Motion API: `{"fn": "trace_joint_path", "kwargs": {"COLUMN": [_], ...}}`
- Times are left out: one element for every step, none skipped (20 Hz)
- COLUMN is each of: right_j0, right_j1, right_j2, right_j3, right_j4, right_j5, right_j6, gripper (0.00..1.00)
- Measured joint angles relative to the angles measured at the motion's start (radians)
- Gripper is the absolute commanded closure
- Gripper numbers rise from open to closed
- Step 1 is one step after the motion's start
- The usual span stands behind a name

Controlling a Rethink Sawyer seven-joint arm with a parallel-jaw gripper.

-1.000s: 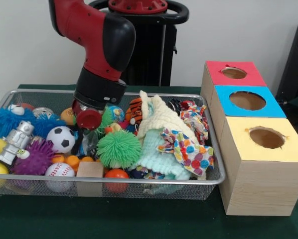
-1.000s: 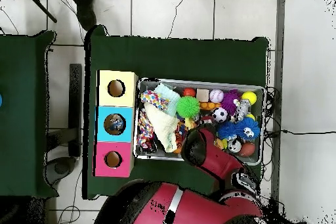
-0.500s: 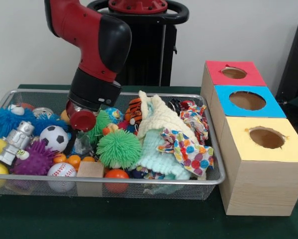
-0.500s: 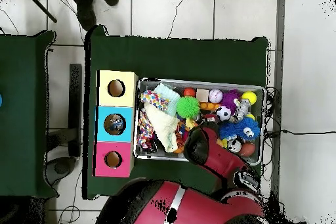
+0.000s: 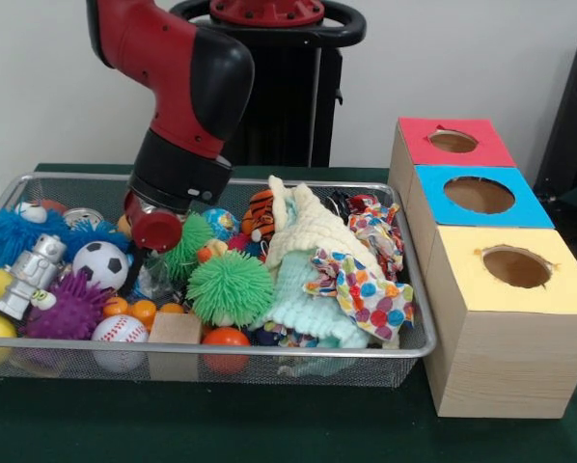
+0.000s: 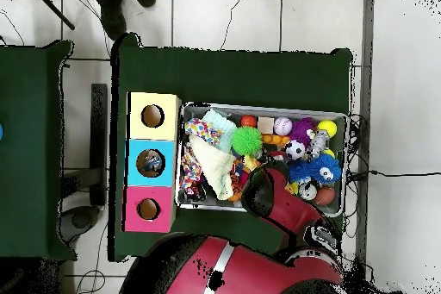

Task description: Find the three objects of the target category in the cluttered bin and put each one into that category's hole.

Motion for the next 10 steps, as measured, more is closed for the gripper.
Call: {"fn": "trace_joint_path", "kwargs": {"right_j0": [0.002,0.003,0.004,0.005,0.006,0.007,0.007,0.009,0.009,0.009], "right_j1": [-0.001,-0.001,-0.005,-0.008,-0.013,-0.022,-0.032,-0.057,-0.068,-0.070], "right_j2": [-0.002,-0.002,-0.002,-0.002,-0.002,-0.002,-0.002,-0.003,-0.003,-0.003], "right_j3": [0.000,0.000,0.000,0.001,0.001,0.003,0.006,0.012,0.015,0.016], "right_j4": [0.000,0.000,0.000,0.000,0.000,0.000,0.000,0.000,0.000,0.000], "right_j5": [0.000,0.000,0.002,0.004,0.009,0.017,0.027,0.054,0.066,0.069], "right_j6": [0.000,0.000,0.000,0.000,0.000,0.000,0.000,0.000,0.000,0.000], "gripper": [1.00,1.00,1.00,1.00,1.00,1.00,1.00,1.00,1.00,1.00]}}
